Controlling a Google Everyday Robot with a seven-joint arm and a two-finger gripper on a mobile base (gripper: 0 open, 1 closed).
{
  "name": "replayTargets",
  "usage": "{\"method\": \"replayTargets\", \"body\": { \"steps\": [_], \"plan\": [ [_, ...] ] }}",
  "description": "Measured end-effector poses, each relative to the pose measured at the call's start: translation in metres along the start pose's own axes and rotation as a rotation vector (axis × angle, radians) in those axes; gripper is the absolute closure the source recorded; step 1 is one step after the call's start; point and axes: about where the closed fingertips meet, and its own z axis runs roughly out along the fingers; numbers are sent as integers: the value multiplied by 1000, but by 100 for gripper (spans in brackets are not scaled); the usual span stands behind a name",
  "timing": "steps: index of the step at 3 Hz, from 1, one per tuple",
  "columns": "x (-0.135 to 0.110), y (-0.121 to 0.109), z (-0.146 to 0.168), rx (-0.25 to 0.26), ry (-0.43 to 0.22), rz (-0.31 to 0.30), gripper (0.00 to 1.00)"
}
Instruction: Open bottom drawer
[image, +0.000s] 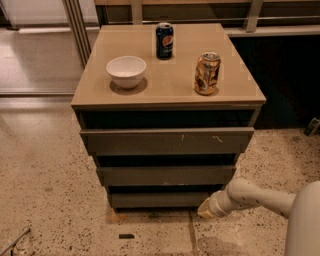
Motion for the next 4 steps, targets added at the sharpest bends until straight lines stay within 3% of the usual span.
{"method": "replayTargets", "body": {
  "steps": [3,4],
  "plan": [
    [23,-11,37,29,20,-53,11],
    [26,-18,43,53,-4,-62,0]
  ]
}}
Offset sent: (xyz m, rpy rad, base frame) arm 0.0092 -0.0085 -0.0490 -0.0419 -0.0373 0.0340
